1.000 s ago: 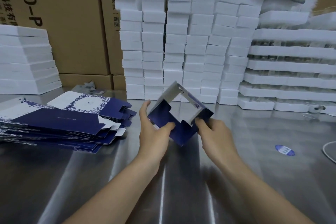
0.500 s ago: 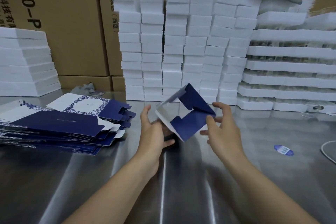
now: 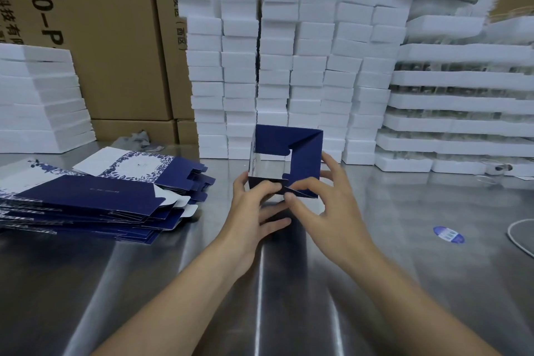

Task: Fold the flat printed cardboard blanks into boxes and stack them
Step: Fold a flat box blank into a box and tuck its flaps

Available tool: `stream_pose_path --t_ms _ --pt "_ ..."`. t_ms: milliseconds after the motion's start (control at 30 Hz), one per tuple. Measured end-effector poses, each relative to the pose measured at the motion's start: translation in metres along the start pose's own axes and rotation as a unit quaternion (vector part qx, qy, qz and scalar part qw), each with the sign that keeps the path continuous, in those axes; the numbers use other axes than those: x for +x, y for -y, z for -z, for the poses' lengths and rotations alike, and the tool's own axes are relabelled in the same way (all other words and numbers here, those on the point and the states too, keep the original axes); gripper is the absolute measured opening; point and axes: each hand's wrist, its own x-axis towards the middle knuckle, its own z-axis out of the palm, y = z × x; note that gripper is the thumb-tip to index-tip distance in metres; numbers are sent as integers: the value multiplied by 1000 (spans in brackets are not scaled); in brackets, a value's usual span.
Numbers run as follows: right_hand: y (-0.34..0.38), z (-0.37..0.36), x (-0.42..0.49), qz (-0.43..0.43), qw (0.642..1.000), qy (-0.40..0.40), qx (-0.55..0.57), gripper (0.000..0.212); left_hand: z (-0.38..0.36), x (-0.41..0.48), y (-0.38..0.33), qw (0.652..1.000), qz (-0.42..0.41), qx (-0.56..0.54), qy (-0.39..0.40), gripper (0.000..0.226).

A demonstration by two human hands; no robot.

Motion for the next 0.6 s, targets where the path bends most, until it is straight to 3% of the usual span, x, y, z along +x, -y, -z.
stream_pose_path --t_ms 100,233,600 --pt "3 2 1 0 999 -35 19 13 -2 -3 -2 1000 10 -9 -1 81" --pt "4 3 3 -3 997 -72 6 25 -6 -8 -3 1000 3 7 -11 70" --pt "0 1 4 8 995 -101 -23 19 -9 -13 -8 999 -9 29 -41 57"
